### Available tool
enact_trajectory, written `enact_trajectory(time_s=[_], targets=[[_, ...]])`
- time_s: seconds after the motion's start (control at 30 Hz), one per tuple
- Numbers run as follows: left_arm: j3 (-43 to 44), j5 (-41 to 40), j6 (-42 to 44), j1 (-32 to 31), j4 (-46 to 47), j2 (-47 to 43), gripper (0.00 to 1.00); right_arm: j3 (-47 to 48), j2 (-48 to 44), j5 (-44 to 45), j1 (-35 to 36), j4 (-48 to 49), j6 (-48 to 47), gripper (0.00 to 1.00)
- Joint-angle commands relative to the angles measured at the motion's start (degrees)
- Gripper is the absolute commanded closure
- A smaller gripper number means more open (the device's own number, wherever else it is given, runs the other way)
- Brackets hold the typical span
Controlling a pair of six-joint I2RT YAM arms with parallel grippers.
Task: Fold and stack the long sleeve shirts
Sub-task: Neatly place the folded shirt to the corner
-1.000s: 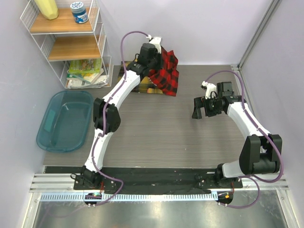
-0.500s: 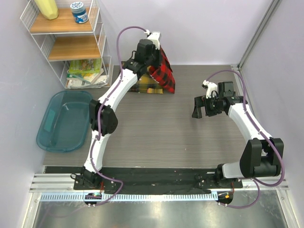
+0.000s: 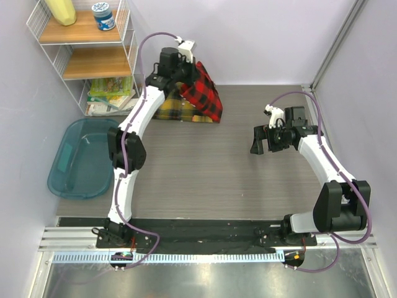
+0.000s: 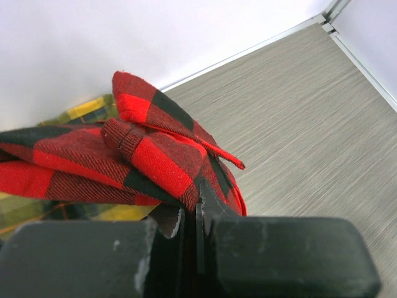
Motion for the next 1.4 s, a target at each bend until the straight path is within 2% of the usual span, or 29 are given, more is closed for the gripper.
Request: enact_trajectory(time_s=[0.0, 0.17, 0.4, 0.5, 0.53, 0.57, 0.7, 0.8, 0.83, 0.87, 1.03, 1.2, 1.37], targets=[[2.3, 11.9, 2.5, 3.8, 7.5, 1.1, 1.0, 2.5, 0.8, -1.4, -0.3, 1.2, 1.0, 0.0], [2.1, 16.6, 3.0, 6.6, 11.1, 2.3, 1.0, 3.0, 1.5, -1.5, -0.3, 0.9, 1.1, 0.0], [-1.1, 21.1, 2.9, 11.7, 11.6, 5.1, 0.97, 3.2, 1.6, -1.7, -0.3, 0.5, 1.2, 0.0], [-1.3, 22.5, 5.4, 13.6, 9.1, 6.7, 0.78, 3.2, 1.5, -1.7, -0.3, 0.2, 1.2, 0.0], [-1.3, 21.3, 6.6, 14.0, 8.0, 7.0, 0.6, 3.6, 1.6, -1.7, -0.3, -0.1, 1.0, 0.0], [-1.6, 19.2, 9.7, 14.8, 6.7, 6.9, 0.52, 3.9, 1.6, -1.6, -0.4, -0.3, 0.9, 0.0], [-1.5, 6.6, 15.6, 15.8, -0.1, 6.0, 0.36, 4.0, 1.5, -2.1, -0.3, -0.7, 0.7, 0.0], [-2.0, 2.4, 19.8, 15.7, -4.9, 4.8, 0.26, 3.8, 2.2, -3.0, -0.4, -0.2, 1.0, 0.0], [-3.2, 1.5, 20.5, 15.5, -6.0, 3.4, 0.12, 4.0, 2.7, -3.1, -0.3, -0.1, 1.0, 0.0], [-3.8, -3.4, 21.1, 14.8, -6.3, 2.8, 0.07, 4.0, 3.0, -3.3, -0.3, 0.1, 1.2, 0.0], [-5.1, -8.5, 27.2, 12.3, -12.0, 1.7, 0.0, 4.5, 3.9, -4.5, -0.3, 0.9, 1.5, 0.0], [-10.8, -4.9, 24.2, 12.2, -8.5, -2.5, 0.03, 4.6, 4.4, -5.0, -0.3, 2.1, 1.7, 0.0], [-10.0, -1.1, 18.6, 12.1, -6.3, -4.1, 0.03, 9.3, 9.3, -9.6, -0.3, 8.0, 5.4, 0.0]])
